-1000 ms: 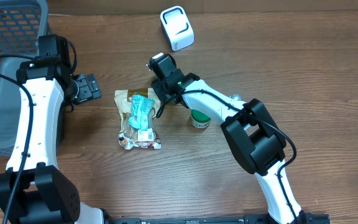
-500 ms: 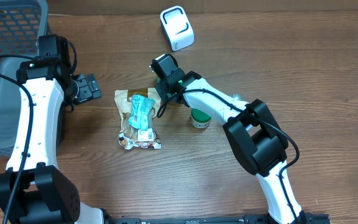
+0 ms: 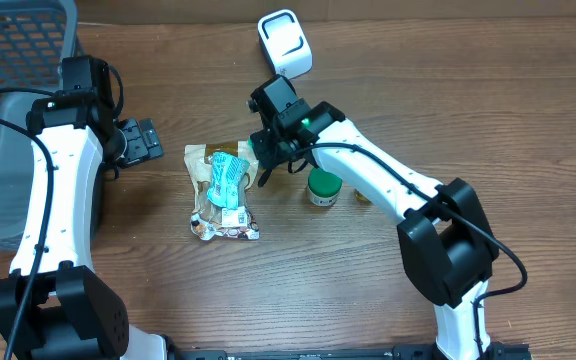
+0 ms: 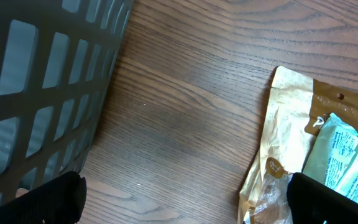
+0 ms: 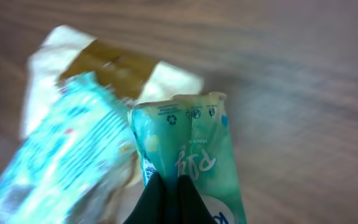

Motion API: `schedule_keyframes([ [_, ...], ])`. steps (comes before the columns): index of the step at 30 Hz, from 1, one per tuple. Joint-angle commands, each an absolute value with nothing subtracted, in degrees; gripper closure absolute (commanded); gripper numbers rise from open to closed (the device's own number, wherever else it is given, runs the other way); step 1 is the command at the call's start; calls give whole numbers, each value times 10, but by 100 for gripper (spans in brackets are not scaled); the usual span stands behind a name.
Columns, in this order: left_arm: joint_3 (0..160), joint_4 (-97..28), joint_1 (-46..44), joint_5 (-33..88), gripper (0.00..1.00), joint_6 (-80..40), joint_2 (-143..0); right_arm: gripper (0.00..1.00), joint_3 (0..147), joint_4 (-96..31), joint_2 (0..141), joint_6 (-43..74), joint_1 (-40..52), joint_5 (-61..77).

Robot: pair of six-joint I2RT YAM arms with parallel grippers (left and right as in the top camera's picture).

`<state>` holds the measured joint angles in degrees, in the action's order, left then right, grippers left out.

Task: Scan the item barcode
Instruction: 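Carry the Kleenex pack down toward the green wipes packet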

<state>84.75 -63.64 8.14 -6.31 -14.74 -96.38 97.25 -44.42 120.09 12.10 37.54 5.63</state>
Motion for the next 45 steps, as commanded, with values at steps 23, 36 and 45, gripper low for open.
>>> schedule_keyframes([
  [23,859,-636,82,-70,0,-139,-955,96,967,-545,1190,436,368,286],
  [36,859,-636,82,-70,0,-139,-955,96,967,-619,1131,405,352,283],
  [45,859,-636,82,-70,1,-139,-955,96,959,-642,1047,405,354,235],
])
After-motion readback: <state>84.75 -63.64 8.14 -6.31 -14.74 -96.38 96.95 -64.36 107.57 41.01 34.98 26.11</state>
